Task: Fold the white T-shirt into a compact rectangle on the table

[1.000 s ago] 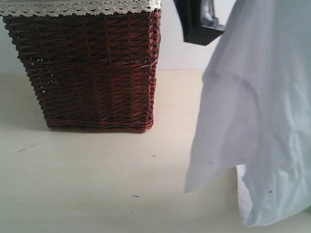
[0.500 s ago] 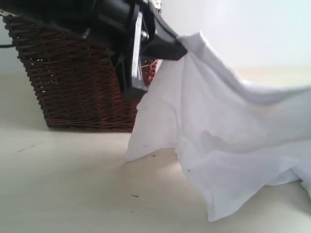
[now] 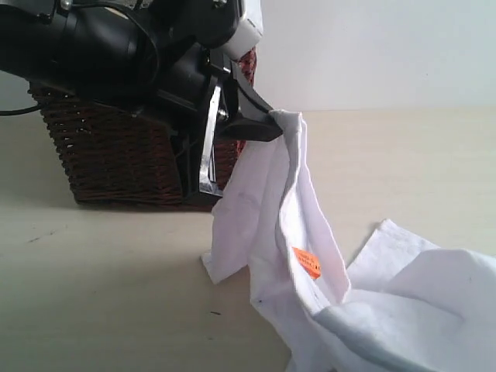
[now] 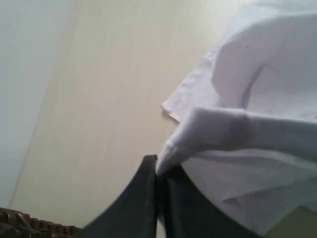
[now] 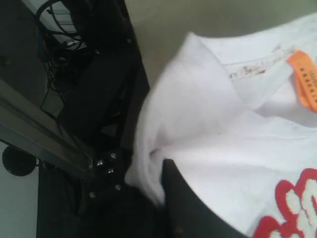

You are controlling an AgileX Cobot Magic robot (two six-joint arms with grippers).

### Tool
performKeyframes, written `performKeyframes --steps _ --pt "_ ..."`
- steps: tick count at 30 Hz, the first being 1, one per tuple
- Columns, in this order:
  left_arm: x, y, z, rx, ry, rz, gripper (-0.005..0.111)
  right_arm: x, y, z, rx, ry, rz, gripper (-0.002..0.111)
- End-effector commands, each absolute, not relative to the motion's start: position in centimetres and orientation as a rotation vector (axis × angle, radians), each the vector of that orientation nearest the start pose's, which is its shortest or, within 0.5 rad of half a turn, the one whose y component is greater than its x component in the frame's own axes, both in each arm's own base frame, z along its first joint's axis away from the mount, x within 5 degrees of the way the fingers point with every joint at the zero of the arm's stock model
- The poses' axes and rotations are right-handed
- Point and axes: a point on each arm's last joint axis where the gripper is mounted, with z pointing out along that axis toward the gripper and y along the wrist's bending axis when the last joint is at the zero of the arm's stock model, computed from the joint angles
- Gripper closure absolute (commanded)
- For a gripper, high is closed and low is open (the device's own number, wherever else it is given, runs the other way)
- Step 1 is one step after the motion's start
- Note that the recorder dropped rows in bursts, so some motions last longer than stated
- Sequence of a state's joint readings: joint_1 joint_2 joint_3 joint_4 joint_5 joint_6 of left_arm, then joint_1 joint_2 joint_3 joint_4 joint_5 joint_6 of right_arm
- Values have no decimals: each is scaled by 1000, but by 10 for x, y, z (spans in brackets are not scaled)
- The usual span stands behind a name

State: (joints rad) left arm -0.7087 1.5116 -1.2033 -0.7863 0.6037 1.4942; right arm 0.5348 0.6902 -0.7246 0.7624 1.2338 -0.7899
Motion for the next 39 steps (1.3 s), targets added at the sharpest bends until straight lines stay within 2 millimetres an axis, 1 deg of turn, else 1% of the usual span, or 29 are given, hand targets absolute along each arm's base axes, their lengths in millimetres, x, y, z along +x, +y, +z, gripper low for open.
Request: performKeyframes --steps 1,4,6,9,11,14,17,21,24,28,29,32,34,36,37,39 --pt "231 -245 325 1641 1441 -410 107 56 100 319 -1425 2053 911 106" --pt "231 -245 325 1639 1445 -413 107 65 103 314 -1394 2128 889 97" --pt "231 -246 326 1629 1452 -419 103 75 105 309 -1330 2197 852 85" --pt "231 -246 326 1613 1463 -434 89 86 109 302 -1308 2263 829 69" --pt "231 -246 326 1607 1468 -437 78 91 112 299 -1304 2283 833 63" --pt "231 -246 326 1598 1481 -444 63 94 113 301 -1295 2271 817 63" --pt "231 -246 326 1594 1483 -444 55 96 111 309 -1282 2263 771 63" --pt "230 -244 329 1590 1487 -435 53 102 108 310 -1187 2328 708 63" --pt "228 -241 333 1578 1493 -432 53 101 111 307 -1214 2349 751 63" --pt "216 -231 349 1554 1512 -447 53 97 114 310 -1286 2281 812 63" --pt "212 -228 354 1539 1514 -458 53 97 115 310 -1291 2273 818 61" --pt "202 -220 369 1495 1502 -477 53 96 115 311 -1296 2251 834 51" --pt "196 -219 376 1465 1507 -548 53 96 115 312 -1291 2247 827 47" --pt "189 -221 376 1475 1523 -653 53 101 113 310 -1251 2265 771 47" --pt "186 -223 372 1492 1547 -718 53 105 110 309 -1183 2298 700 49" --pt "181 -228 359 1528 1615 -862 53 119 98 305 -988 2392 478 52"
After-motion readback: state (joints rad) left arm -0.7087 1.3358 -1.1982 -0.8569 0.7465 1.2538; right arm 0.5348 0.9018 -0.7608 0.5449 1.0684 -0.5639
